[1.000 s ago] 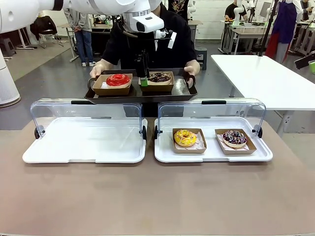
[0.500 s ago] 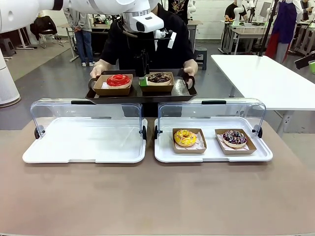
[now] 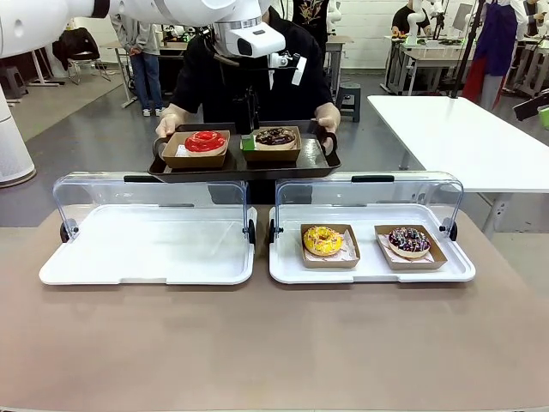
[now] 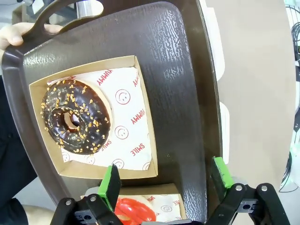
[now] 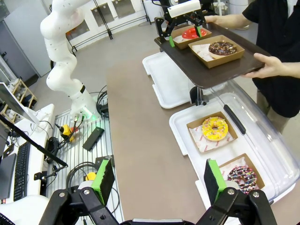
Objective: Provide the desired donut to the person.
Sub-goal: Place the picked Paper togo box onto the Handle tray extended by the person.
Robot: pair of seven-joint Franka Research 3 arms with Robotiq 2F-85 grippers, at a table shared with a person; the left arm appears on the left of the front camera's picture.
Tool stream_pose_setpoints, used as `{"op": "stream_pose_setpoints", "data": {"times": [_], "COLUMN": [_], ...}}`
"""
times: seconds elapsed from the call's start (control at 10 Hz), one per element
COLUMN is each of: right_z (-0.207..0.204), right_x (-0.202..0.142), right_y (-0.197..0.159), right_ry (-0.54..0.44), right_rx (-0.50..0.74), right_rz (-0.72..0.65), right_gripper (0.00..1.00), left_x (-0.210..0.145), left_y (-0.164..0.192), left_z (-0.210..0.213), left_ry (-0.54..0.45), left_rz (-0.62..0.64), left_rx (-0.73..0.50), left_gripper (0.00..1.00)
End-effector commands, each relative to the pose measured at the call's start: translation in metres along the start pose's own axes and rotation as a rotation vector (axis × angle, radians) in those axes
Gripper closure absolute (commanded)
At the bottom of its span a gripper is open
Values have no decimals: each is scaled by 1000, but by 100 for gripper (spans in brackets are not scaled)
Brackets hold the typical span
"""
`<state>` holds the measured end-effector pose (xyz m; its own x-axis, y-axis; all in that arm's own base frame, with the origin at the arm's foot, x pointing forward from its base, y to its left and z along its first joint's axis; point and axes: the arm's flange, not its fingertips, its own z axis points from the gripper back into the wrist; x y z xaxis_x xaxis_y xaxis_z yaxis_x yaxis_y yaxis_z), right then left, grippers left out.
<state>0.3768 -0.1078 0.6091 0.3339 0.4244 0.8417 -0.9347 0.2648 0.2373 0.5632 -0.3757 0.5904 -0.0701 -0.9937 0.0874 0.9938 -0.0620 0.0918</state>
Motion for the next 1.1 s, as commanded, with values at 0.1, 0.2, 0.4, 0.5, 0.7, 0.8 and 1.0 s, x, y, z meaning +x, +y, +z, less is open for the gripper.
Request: {"op": "stream_pose_setpoints", "data": {"times": [0.1,0.2,0.4,0.5,0.7,0.8,1.0], "right_z": [0,0,0,0,0,0,0], "right_x": [0,0,0,0,0,0,0], "right_y": [0,0,0,0,0,0,0], "right_ry": [-15,-15,-15,-15,-15,-15,-15], "right_rx": [9,9,9,9,9,9,9], "right_rz": [9,9,9,9,9,9,9], "right_gripper": [0,0,0,0,0,0,0], "left_x": [0,-10,-31,-45,-85,-108,-140], "left_y": [0,-1,-8,-14,-28,-32,-43], "left_z": [0,1,10,16,29,37,47], "left_ry": [0,-19,-47,-62,-84,-109,-145], "left_rz": [0,23,26,21,54,81,95], "left_rx": [0,6,7,1,10,1,-17], "left_gripper": [0,0,0,0,0,0,0]}}
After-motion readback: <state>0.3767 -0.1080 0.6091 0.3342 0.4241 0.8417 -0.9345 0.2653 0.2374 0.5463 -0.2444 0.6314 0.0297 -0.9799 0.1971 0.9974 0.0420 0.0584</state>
